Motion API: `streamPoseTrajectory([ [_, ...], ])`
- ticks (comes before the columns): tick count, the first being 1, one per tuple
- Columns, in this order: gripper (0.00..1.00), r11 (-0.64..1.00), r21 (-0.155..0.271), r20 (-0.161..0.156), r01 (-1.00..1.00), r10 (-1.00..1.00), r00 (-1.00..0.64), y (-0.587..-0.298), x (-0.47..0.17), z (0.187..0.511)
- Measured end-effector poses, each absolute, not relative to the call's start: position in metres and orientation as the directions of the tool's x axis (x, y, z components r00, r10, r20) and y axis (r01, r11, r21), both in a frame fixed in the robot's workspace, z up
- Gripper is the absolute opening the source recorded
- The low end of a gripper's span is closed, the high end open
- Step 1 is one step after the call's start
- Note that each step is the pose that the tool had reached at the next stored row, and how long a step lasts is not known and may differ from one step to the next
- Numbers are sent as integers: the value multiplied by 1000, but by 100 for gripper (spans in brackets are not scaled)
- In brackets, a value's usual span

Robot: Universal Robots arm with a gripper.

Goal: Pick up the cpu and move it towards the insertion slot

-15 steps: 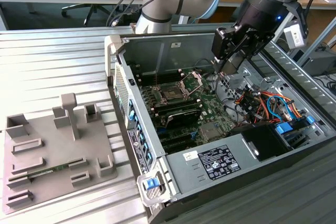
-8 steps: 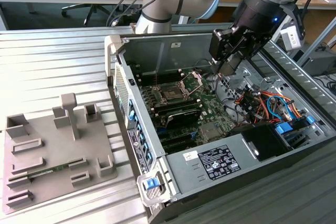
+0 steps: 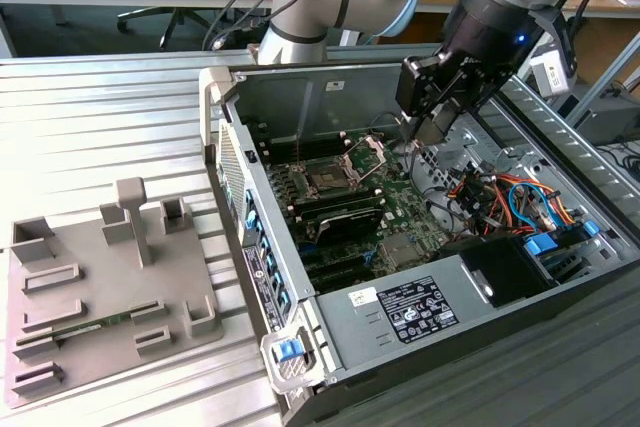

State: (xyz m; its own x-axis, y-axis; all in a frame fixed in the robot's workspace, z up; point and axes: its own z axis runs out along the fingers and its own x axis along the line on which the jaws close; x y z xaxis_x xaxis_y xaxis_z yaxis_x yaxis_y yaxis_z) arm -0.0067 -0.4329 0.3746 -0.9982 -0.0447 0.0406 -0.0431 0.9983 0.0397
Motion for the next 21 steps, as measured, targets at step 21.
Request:
streamPoseTrajectory([
  [21,55,998,40,41,-43,-45,-998,-409,-7,364],
])
